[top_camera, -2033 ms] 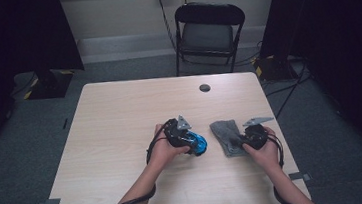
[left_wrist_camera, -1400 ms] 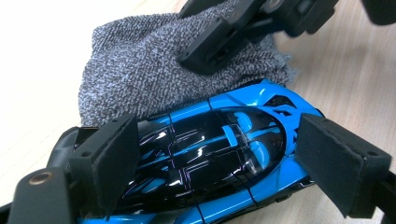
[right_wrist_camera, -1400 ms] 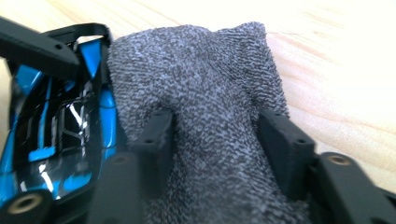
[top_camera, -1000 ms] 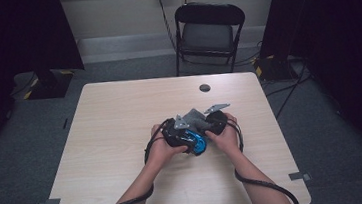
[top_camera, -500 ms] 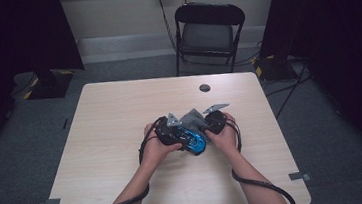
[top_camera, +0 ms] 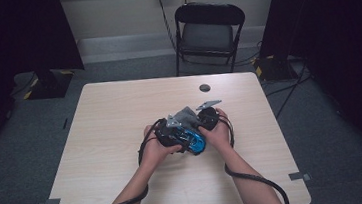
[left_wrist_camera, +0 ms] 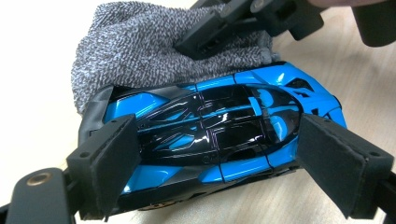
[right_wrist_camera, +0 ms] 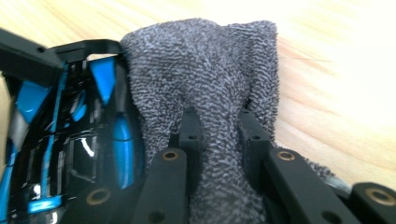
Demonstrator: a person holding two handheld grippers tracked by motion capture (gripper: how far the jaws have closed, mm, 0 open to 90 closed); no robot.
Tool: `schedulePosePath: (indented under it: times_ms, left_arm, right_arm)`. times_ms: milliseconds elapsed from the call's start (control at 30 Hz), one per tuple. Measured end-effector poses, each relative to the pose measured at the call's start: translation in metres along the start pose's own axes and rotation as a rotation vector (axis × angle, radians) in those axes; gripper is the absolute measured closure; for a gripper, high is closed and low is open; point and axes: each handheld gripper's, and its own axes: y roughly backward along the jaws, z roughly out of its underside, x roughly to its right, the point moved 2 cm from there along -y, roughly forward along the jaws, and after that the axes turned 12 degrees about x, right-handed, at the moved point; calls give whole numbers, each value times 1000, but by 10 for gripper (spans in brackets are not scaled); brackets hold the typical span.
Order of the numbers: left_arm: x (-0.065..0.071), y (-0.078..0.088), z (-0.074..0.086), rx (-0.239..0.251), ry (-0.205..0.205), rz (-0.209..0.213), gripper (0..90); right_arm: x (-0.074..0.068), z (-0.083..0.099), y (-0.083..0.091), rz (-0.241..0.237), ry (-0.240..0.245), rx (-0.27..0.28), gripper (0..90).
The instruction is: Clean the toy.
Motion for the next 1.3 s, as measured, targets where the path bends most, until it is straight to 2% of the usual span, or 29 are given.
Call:
schedulePosePath:
  times_ms: [167, 500, 700, 1300]
  left_arm:
    - [1, -1, 1, 3, -1, -19, 136]
    - [4, -1, -2, -15, -4, -24, 145]
    - [5, -2, -2, -17, -3, -22, 146]
    - [5, -4, -3, -39, -1, -39, 146]
  right_arm:
    - [0, 2, 4, -26, 23, -9, 764]
    - [10, 9, 18, -85, 38, -16, 765]
    - [17, 15, 32, -119, 64, -25, 765]
    - [23, 39, 74, -140, 64, -13, 761]
